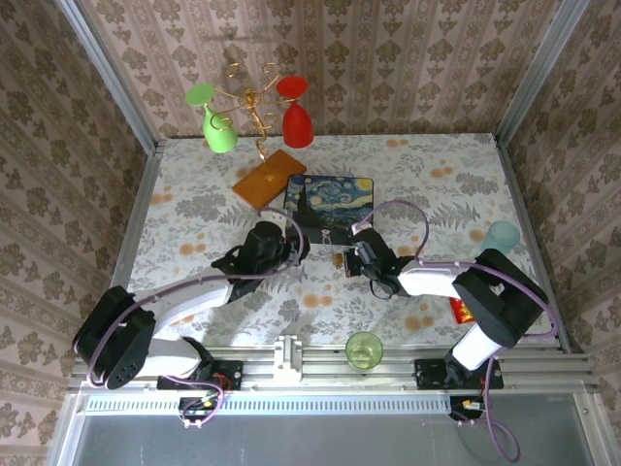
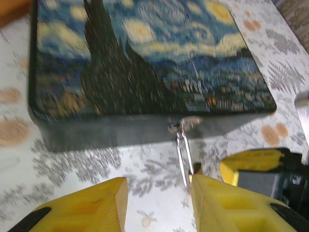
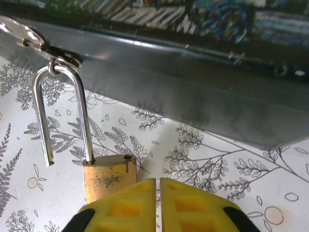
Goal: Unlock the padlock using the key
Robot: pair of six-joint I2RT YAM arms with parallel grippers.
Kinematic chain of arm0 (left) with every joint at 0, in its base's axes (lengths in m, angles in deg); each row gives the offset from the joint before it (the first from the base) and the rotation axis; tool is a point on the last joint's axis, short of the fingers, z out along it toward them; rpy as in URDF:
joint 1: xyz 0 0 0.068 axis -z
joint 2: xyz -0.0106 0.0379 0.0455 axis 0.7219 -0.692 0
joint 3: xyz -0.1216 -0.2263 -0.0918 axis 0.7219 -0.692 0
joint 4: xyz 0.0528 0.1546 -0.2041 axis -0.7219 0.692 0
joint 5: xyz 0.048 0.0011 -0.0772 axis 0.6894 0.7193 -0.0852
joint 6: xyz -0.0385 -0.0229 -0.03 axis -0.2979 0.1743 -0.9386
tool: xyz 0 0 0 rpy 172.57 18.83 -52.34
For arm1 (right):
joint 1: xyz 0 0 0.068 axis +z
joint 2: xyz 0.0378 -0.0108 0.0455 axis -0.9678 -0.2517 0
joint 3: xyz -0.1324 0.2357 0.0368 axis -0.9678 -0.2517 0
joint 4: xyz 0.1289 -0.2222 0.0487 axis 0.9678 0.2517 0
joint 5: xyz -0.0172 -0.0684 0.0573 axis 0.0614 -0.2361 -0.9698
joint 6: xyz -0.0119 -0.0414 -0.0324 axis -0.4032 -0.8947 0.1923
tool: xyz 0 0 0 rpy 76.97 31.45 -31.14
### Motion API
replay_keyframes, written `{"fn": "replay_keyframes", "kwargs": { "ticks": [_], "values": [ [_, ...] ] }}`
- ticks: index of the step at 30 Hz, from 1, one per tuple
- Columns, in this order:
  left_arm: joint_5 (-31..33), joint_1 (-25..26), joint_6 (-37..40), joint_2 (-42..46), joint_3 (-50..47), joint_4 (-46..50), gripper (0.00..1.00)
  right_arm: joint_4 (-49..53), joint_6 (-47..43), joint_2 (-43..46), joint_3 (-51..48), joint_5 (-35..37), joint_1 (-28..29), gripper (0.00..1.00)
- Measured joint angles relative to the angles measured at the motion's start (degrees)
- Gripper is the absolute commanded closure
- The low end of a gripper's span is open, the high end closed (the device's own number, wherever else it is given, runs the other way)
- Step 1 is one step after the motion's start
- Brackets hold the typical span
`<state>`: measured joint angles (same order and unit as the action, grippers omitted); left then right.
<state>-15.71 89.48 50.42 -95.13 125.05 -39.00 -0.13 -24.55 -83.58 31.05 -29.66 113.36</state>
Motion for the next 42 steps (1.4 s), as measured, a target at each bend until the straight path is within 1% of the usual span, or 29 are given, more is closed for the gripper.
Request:
{"fn": "replay_keyframes", "kwargs": {
  "ticks": [2,4,6,8,11,16,21,31,35,42],
  "values": [
    [0.0,-1.6,1.4,-0.3,1.4,0.6,0.61,-2.1,-0.2,0.0,-0.8,-3.1,-1.2,0.81],
    [0.0,-2.8,2.7,-0.7,2.6,1.7,0.61,-3.1,-0.6,0.0,-1.0,-6.5,-3.4,0.74],
    [-0.2,-3.4,3.6,-1.2,3.5,2.6,0.6,-3.4,-1.6,0.3,-0.8,-8.7,-5.0,0.7],
    [-0.5,-3.8,4.3,-1.4,3.9,3.0,0.6,-3.4,-2.3,0.3,-0.4,-10.7,-5.7,0.69],
    [-0.9,-4.4,5.1,-1.4,4.0,3.4,0.6,-3.5,-3.3,0.4,0.5,-13.2,-5.1,0.69],
    [-1.4,-6.3,6.6,-1.5,4.9,4.3,0.59,-3.5,-3.6,-1.0,2.8,-14.4,-3.6,0.68],
    [-2.1,-7.9,7.7,-1.5,6.2,5.1,0.59,-3.5,-3.8,-3.8,5.0,-14.3,-3.1,0.72],
    [-3.0,-8.1,7.8,-1.5,5.9,5.2,0.59,-3.0,-5.3,-7.7,6.8,-14.2,-3.1,0.76],
    [-3.2,-8.1,7.8,-1.5,5.3,5.1,0.59,-3.1,-5.6,-7.9,7.0,-14.4,-3.1,0.85],
    [-3.5,-8.4,8.2,-2.3,5.4,5.4,0.59,-3.8,-5.2,-7.9,7.0,-14.4,-2.9,0.97]
  ]
}}
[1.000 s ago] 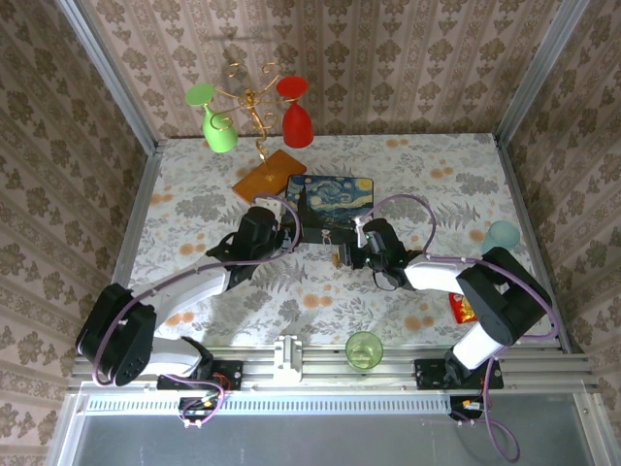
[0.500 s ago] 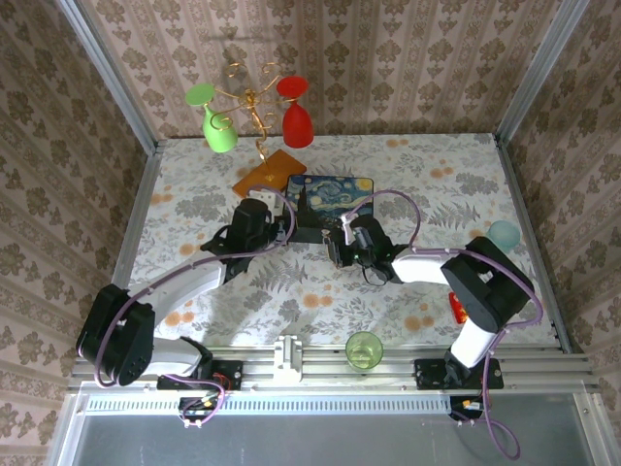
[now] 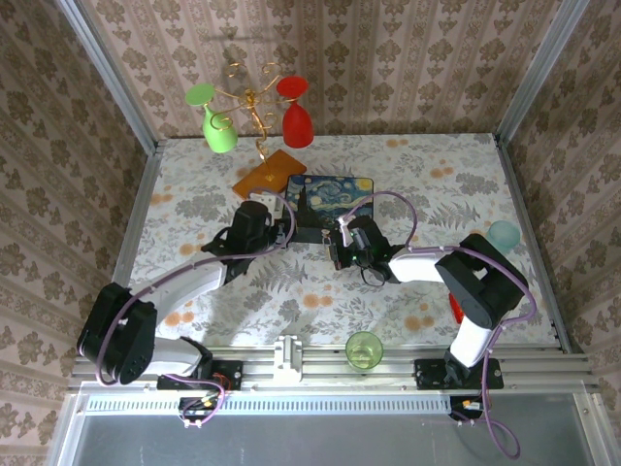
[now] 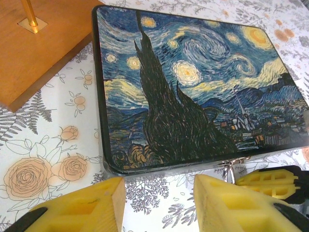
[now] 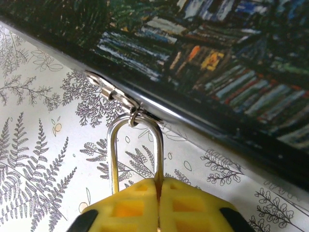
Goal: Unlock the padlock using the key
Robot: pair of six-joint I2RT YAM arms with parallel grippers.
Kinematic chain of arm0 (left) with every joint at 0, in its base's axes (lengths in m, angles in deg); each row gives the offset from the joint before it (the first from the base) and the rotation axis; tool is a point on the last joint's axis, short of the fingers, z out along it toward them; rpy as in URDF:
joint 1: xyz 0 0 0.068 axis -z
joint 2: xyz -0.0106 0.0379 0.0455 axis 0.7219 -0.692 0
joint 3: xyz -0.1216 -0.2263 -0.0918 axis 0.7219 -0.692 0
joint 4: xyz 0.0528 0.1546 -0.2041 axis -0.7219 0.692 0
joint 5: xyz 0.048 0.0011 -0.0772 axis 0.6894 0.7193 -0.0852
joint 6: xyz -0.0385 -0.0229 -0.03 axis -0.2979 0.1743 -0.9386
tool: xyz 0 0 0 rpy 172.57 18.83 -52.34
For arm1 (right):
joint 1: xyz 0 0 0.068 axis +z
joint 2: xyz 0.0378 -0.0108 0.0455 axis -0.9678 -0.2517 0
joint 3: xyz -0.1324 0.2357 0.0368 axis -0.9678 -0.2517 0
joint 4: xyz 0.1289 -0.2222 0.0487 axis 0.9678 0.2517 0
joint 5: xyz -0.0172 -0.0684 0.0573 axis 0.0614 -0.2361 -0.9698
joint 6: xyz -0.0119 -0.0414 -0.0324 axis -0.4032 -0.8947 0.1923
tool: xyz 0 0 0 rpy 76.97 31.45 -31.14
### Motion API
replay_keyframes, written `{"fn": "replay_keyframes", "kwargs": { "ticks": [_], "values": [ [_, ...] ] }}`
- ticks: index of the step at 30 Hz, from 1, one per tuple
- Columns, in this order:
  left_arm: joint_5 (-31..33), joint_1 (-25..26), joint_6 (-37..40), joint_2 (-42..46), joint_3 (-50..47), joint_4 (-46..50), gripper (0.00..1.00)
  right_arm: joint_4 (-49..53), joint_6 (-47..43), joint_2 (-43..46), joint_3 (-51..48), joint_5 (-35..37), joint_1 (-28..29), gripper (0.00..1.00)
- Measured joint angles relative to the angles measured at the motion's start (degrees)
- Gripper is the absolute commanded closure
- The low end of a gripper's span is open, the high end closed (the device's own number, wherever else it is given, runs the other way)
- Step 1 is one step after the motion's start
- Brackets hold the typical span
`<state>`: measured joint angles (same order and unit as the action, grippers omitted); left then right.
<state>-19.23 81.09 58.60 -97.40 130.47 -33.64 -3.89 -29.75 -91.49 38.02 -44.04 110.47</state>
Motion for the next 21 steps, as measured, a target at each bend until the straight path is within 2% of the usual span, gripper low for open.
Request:
{"fn": "replay_keyframes", "kwargs": {
  "ticks": [7,9,12,21],
  "values": [
    [-0.2,-0.9,1.9,-2.7,3.4,0.8,0.58,-2.2,1.0,0.1,-1.3,1.0,0.2,1.0],
    [-0.1,-1.2,3.1,-4.1,5.0,0.8,0.49,-3.1,1.9,0.6,-2.3,1.8,0.2,1.0],
    [0.5,-1.6,5.5,-7.6,8.7,1.4,0.42,-3.3,3.8,2.0,-3.8,3.2,0.3,1.0],
    [1.3,-1.5,14.8,-20.2,22.5,5.4,0.4,-2.1,12.4,3.7,-5.0,9.3,2.3,1.0]
  ]
}}
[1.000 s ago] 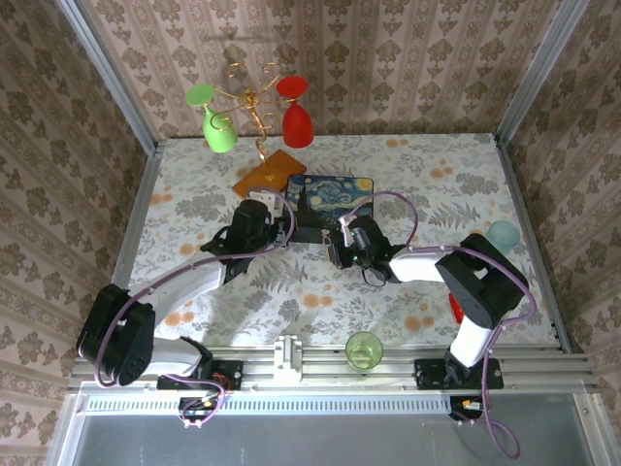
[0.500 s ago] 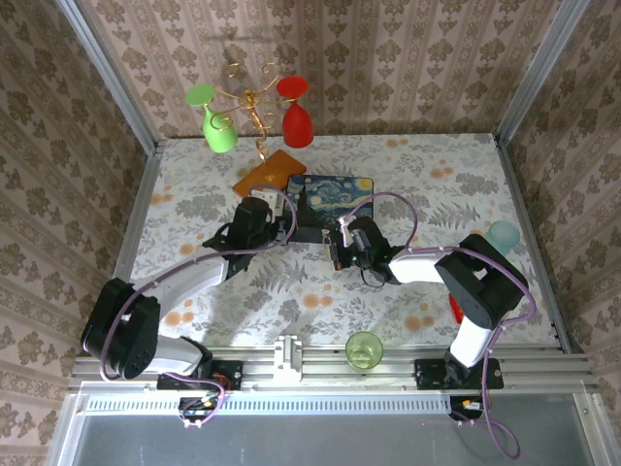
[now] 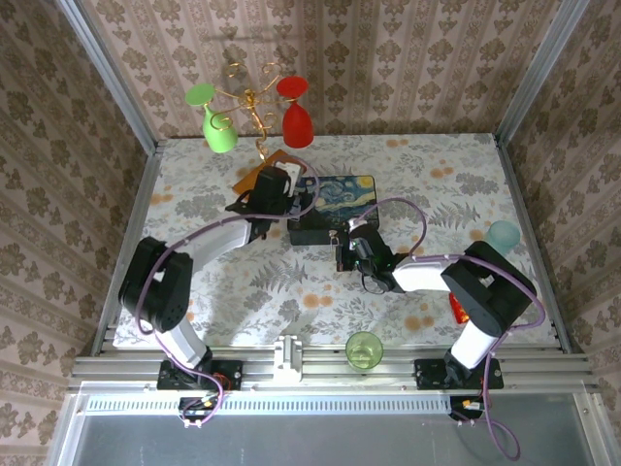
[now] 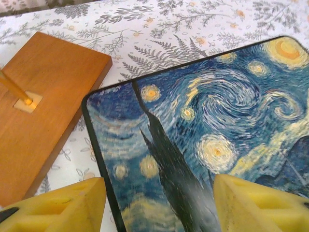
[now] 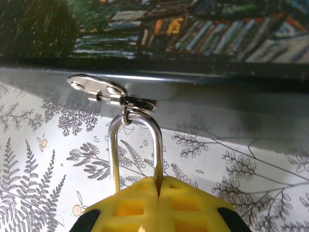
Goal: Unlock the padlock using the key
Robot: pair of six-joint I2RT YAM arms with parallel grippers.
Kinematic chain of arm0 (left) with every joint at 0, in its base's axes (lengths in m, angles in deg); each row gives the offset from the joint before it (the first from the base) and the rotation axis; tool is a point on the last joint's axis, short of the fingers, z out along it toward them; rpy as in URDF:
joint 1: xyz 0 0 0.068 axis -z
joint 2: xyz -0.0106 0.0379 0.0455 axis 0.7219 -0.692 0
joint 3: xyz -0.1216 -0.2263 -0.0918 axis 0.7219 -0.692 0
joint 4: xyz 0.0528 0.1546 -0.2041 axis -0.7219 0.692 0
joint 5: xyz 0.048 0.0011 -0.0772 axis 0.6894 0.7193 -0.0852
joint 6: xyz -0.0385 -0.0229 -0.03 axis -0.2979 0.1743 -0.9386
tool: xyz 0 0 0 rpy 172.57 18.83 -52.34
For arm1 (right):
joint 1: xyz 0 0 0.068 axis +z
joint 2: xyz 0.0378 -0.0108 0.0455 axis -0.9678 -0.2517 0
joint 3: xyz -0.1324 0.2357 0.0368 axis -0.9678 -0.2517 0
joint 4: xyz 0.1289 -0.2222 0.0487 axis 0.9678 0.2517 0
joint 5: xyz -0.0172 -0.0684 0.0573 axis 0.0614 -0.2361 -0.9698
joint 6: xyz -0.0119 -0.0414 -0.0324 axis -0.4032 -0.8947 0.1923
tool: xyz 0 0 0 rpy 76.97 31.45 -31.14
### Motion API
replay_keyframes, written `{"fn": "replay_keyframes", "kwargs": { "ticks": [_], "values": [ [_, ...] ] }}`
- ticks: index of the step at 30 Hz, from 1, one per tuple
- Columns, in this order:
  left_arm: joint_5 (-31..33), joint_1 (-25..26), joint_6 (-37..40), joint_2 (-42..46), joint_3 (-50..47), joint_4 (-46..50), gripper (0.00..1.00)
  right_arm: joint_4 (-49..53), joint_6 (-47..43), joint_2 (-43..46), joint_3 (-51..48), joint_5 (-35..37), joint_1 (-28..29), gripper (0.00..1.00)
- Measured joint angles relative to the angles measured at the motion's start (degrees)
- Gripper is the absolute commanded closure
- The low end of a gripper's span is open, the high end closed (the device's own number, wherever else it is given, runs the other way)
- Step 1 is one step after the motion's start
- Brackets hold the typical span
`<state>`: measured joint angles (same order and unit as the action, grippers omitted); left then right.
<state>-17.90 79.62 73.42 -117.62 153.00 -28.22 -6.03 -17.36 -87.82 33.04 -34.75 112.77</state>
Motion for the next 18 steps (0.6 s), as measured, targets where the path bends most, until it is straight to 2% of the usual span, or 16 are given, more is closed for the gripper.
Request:
{"fn": "replay_keyframes", "kwargs": {
  "ticks": [8,14,18],
  "values": [
    [-1.3,1.9,8.1,-6.2,3.3,3.7,0.51,-0.7,8.6,1.1,-1.8,3.4,0.3,1.0],
    [-0.4,4.0,8.8,-6.2,2.7,3.0,0.53,-4.7,18.8,0.5,-3.6,6.3,0.7,1.0],
    [1.0,5.3,8.8,-5.5,0.5,-0.2,0.54,-7.4,26.6,-1.2,-3.7,10.7,2.3,1.0]
  ]
}}
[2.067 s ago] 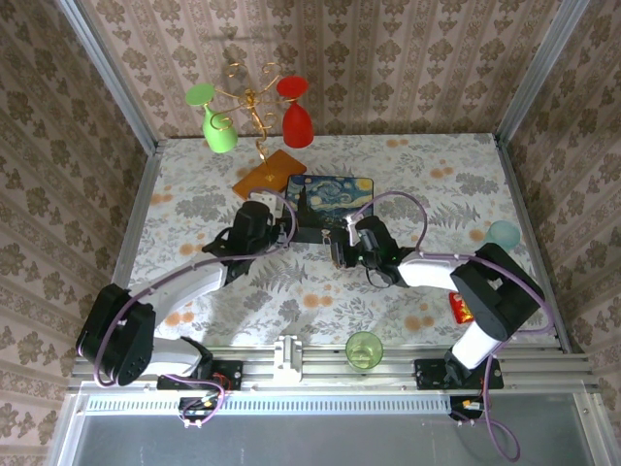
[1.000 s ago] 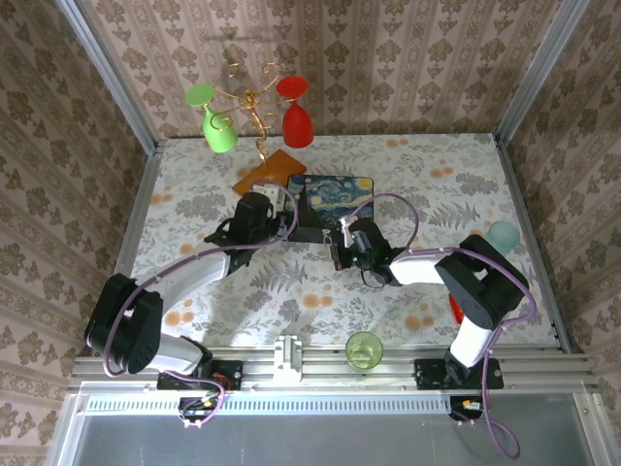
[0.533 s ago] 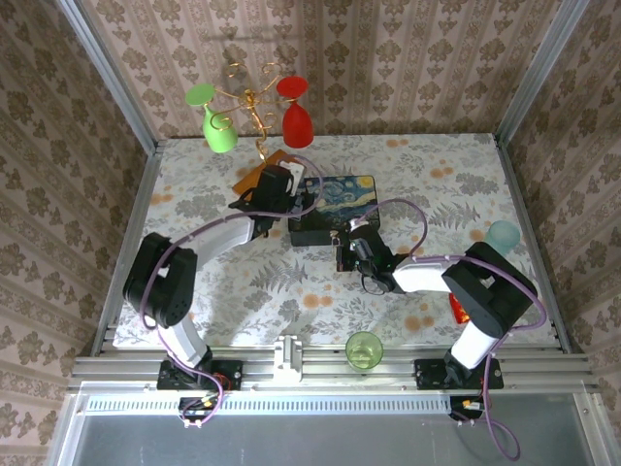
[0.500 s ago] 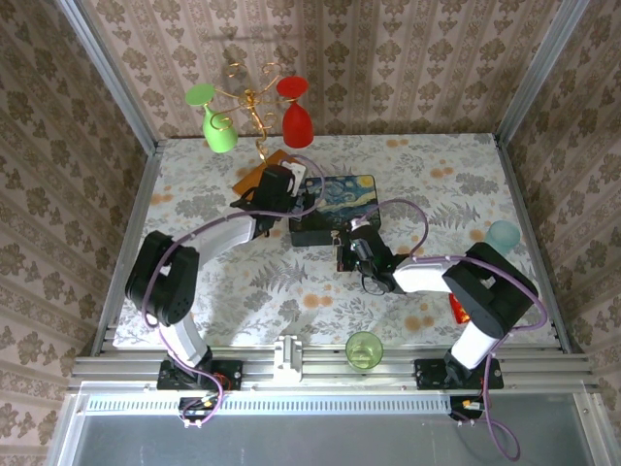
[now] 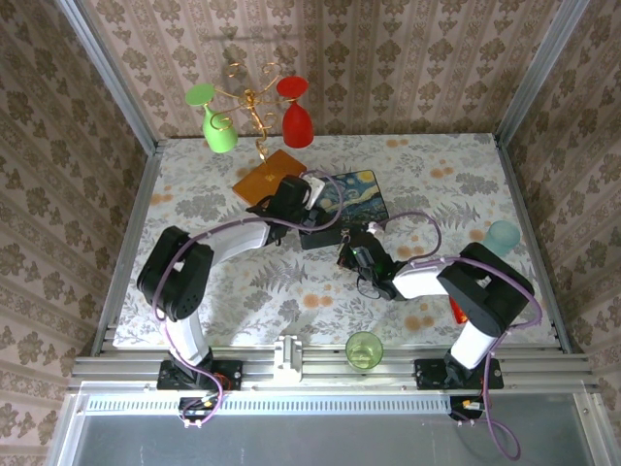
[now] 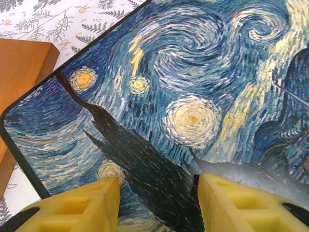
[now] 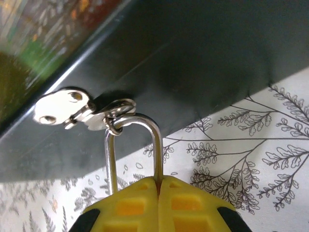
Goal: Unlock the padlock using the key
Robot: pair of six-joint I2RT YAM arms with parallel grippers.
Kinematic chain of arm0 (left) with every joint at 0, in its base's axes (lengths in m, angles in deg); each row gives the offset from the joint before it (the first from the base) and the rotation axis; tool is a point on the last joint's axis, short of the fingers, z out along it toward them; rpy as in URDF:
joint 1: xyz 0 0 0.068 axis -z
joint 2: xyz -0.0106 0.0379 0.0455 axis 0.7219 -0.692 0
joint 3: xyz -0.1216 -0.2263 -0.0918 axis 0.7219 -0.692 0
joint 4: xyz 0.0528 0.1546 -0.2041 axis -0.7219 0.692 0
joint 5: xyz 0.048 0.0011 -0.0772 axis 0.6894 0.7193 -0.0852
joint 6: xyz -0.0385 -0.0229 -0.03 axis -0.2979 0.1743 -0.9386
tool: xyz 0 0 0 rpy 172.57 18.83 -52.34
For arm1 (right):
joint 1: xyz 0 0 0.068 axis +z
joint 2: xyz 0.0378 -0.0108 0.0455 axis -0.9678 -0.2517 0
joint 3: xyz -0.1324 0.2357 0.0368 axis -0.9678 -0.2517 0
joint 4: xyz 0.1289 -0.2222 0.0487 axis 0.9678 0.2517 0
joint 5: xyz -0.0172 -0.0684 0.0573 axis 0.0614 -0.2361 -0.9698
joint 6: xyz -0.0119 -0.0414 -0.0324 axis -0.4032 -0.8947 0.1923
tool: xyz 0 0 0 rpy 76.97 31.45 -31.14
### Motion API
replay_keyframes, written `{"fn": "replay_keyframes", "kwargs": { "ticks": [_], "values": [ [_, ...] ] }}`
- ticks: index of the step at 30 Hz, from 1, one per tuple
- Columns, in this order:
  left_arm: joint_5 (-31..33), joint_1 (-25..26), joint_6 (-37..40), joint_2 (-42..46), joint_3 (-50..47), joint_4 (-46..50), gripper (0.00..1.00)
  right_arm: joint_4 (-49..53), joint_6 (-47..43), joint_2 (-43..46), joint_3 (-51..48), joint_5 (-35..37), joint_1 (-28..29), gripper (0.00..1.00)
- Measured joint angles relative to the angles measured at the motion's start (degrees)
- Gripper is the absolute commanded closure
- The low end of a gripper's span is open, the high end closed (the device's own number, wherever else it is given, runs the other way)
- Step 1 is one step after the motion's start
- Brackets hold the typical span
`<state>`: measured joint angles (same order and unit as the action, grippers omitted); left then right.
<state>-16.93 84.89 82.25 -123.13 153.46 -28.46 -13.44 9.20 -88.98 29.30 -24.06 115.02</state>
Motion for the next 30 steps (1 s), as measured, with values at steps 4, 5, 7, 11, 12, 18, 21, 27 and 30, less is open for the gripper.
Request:
{"fn": "replay_keyframes", "kwargs": {
  "ticks": [4,5,7,11,12,18,21,27,30],
  "values": [
    [0.6,0.3,0.0,1.2,-3.4,-4.2,0.55,-3.8,7.9,-2.3,0.1,4.3,1.6,1.0],
    [0.8,0.3,0.0,1.6,-4.2,-5.0,0.55,-4.9,9.9,-2.8,0.0,5.1,1.8,1.0],
    [1.2,0.3,0.1,2.1,-5.6,-6.7,0.57,-7.3,12.8,-3.2,-0.7,6.6,2.0,1.0],
    [1.5,0.6,0.7,2.9,-7.9,-9.5,0.57,-9.0,14.5,-2.8,-1.7,8.6,2.1,1.0],
    [1.5,0.7,0.9,3.0,-8.4,-10.3,0.57,-9.0,14.5,-2.3,-2.1,9.0,2.1,1.0],
    [1.4,0.7,1.0,3.1,-10.4,-14.2,0.58,-8.3,14.6,0.8,-3.2,9.4,0.1,1.0],
    [1.2,0.7,1.1,3.1,-11.3,-16.1,0.58,-7.8,13.4,1.7,-3.1,8.7,-2.6,1.0],
    [1.2,0.6,1.1,3.1,-12.6,-18.7,0.58,-5.5,11.5,3.6,-2.5,7.0,-8.0,1.0],
    [1.2,0.6,1.2,3.1,-13.0,-19.5,0.58,-5.5,10.9,3.5,-2.4,6.9,-10.1,1.0]
  ]
}}
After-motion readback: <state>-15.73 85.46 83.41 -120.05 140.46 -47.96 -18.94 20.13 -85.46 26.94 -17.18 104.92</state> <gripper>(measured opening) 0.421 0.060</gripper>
